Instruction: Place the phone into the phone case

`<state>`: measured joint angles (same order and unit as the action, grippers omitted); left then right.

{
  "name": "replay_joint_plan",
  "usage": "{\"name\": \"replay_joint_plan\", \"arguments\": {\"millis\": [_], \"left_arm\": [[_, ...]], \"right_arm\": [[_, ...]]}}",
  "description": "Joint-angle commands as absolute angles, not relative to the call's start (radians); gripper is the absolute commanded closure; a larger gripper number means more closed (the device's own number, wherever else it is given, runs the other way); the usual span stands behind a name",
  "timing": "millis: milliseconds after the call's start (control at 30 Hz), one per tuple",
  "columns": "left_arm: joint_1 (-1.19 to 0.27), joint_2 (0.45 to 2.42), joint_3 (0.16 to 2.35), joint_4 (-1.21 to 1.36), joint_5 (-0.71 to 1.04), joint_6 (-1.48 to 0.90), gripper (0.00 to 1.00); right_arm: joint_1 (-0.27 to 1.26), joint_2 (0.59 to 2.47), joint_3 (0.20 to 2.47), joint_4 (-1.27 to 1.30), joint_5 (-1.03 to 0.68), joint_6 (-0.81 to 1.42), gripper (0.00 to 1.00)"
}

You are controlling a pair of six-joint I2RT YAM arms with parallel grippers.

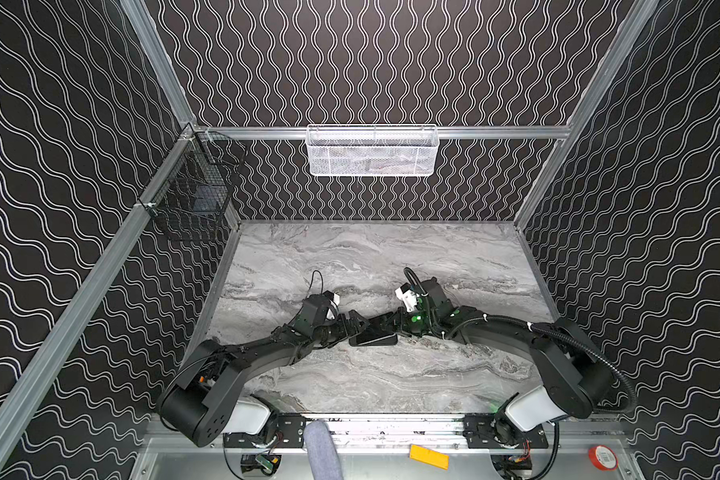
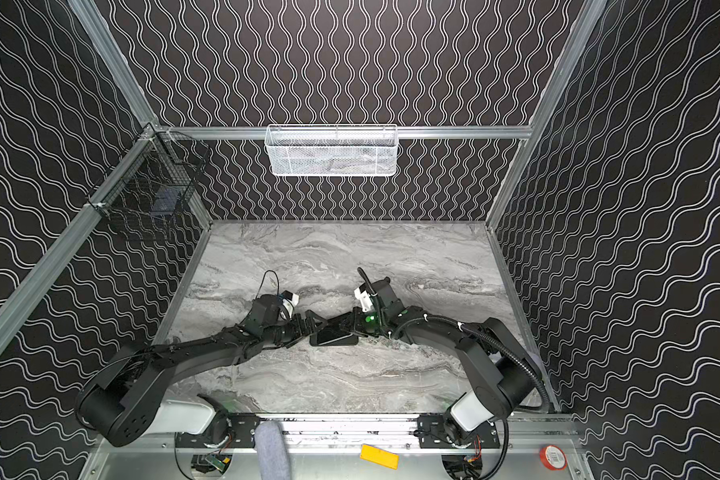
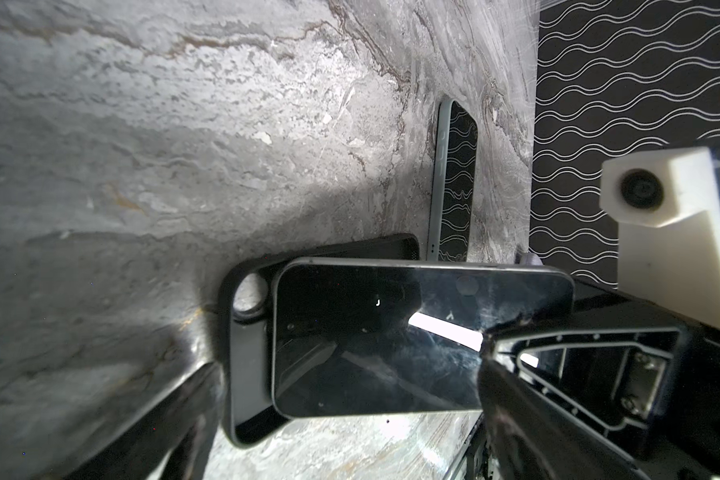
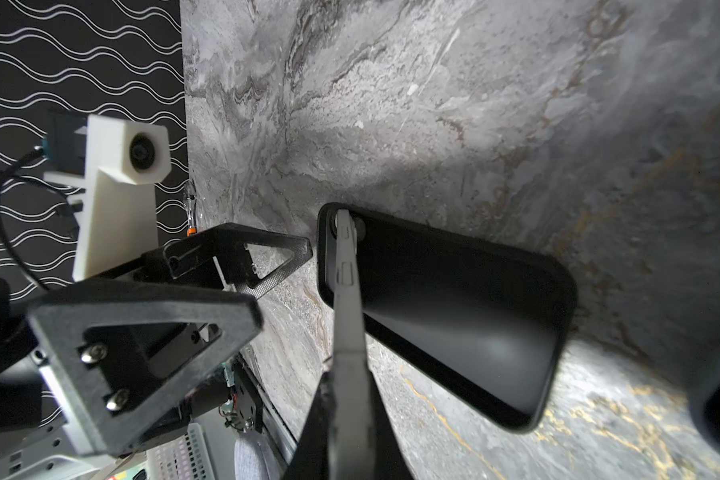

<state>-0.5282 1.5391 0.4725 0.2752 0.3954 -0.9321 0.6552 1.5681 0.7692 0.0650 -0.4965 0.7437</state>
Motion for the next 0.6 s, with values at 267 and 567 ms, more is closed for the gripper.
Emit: {"name": "replay_joint_plan", "arguments": {"millis": [267,567], "left_arm": [[-0.532,1.548,0.472,0.316,0.383,-0.945,0.02],[-0.535,1.567,0.472,0.332,0.385,-0.948,0.01]], "right_arm": [[0.64,1.639,0.811,-0.101,-0.433,0.749,0.91],[0.64,1.638,0.788,-0.098,-0.4,0.744,0.89]]}}
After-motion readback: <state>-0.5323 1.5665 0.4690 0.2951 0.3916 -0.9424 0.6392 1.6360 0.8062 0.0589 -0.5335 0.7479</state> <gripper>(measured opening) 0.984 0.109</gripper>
